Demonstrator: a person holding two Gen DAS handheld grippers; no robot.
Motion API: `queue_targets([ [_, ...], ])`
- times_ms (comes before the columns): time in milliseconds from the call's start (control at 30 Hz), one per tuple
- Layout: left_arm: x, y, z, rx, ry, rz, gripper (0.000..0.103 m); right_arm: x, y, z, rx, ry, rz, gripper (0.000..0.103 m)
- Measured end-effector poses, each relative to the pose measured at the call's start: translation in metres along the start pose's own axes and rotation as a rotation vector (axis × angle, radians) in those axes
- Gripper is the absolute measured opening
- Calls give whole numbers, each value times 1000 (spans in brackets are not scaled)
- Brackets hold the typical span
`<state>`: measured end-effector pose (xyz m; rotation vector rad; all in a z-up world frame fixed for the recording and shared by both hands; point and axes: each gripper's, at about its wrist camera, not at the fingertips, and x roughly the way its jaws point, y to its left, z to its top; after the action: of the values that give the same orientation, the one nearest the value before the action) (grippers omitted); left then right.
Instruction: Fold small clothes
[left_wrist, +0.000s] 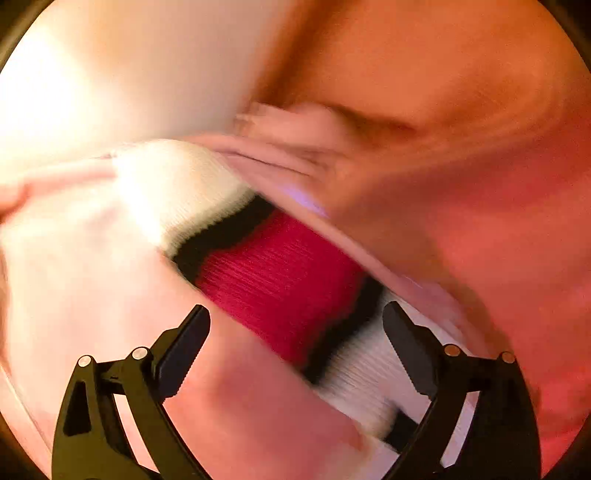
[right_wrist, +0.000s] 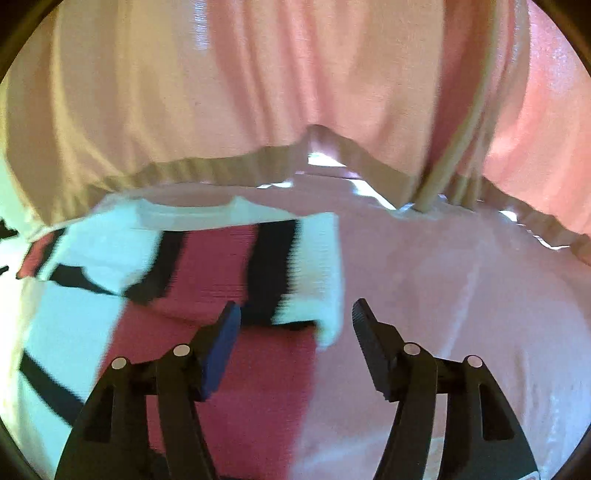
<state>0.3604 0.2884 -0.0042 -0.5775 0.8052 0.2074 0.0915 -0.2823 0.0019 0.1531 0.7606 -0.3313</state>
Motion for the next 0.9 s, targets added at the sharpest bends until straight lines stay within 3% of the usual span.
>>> queue_targets([
  [67, 17, 36, 29, -54, -1, 96, 92, 6, 14, -6, -27, 16, 25, 61],
  [167, 41, 71, 54, -132, 11, 171, 92, 19, 35, -14, -89, 54, 29, 61],
  [267, 63, 94, 62, -234, 58, 143, 89, 31, 43, -20, -120, 83, 24, 61],
  [333, 70, 94, 65, -242, 33, 158, 86, 34, 44, -24, -115, 92, 20, 61],
  [367, 72, 86, 65, -213, 32, 163, 61, 37, 43, -24, -109, 101, 23, 61],
  [400, 78, 78, 67, -162, 63, 167, 28, 38, 44, -25, -106, 106, 24, 61],
  [433, 82, 71, 68, -128, 82, 185, 15, 39, 43, -25, -101, 110, 24, 61],
  [467, 78, 62, 68, -99, 74, 187, 7, 38, 43, -26, -96, 114, 25, 61],
  [567, 48, 30, 64, -31, -32, 189, 7, 39, 35, -23, -58, 127, 34, 61],
  [667, -11, -43, 42, 152, -137, 93, 6, 33, 22, -17, 10, 116, 55, 61],
  [767, -75, -123, 4, 320, -195, -63, 7, 29, 12, -11, 58, 108, 72, 62],
  [867, -134, -216, -67, 475, -145, -295, 7, 24, -1, -3, 108, 96, 89, 62],
  [900, -142, -234, -85, 510, -122, -337, 7, 23, -4, -2, 115, 93, 87, 62],
])
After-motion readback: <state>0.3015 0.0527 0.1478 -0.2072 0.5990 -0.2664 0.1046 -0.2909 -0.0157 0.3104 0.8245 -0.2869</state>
